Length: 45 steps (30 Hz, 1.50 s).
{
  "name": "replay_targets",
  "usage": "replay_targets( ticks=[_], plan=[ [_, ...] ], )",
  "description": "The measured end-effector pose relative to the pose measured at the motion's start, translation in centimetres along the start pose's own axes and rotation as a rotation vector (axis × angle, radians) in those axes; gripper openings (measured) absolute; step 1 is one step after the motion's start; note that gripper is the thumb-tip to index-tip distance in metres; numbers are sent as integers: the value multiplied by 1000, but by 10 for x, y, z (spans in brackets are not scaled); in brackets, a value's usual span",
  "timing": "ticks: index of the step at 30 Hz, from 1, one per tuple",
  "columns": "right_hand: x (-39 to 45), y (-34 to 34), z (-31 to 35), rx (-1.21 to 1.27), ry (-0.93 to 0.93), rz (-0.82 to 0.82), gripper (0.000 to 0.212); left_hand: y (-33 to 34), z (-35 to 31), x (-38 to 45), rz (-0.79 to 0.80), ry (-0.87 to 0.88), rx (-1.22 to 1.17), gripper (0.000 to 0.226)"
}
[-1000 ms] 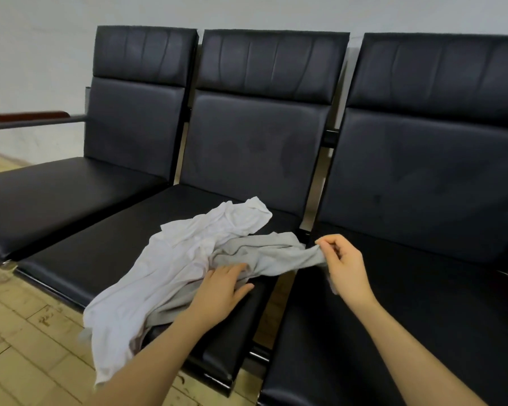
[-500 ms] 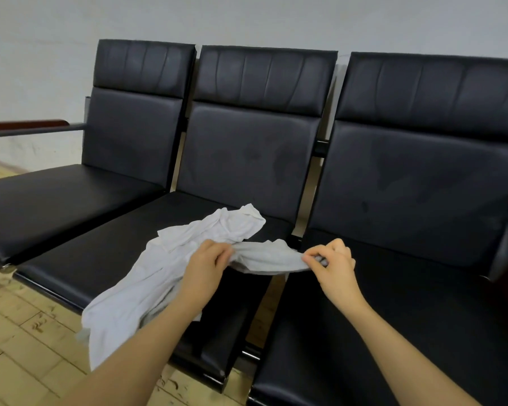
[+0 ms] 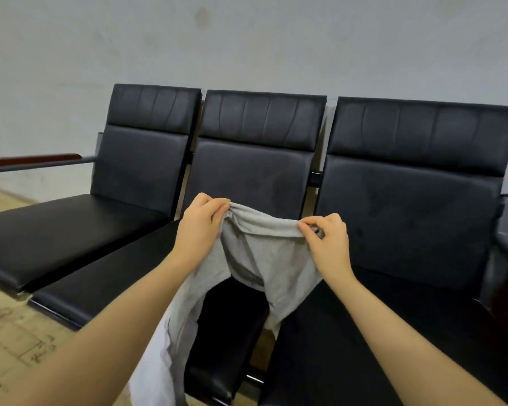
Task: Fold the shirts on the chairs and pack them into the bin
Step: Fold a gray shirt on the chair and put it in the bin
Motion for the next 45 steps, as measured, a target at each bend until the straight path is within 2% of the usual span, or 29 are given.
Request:
replay_targets(
  ticks=[9, 17, 23, 30, 34, 37, 40, 45],
  plan=[
    [31, -28, 36, 41, -14, -122, 7, -5, -39, 43, -9, 106, -87, 20],
    [47, -94, 40, 5, -14, -231, 6, 10, -104, 64, -46, 191, -246, 20],
    [50, -162, 23, -42, 1, -327, 6, 50, -169, 53, 51, 188, -393, 21],
    [29, -243, -33, -191, 76, -427, 9, 114, -226, -8, 206, 151, -485, 18],
    [5, -268, -78, -309, 175, -397, 7, 153, -249, -52, 300, 120, -478, 19],
    [-19, -279, -115, -446, 277, -334, 9, 187, -256, -95, 453, 73, -421, 21],
    [-41, -275, -145, -558, 327, -222, 13, 213, -242, -139, 652, 17, -307, 25],
    [-72, -225, -166, -491, 229, 90, 25, 210, -193, -195, 784, 14, -103, 33]
  ],
)
Point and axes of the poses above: each hand's wrist, its own x-axis towards the middle knuckle, its own y-axis out of the palm, z = x × y, the point moved 8 cm from there along x, towards the middle knuckle, and after that the axes turned 14 degrees about -z, right-handed, at the moved point
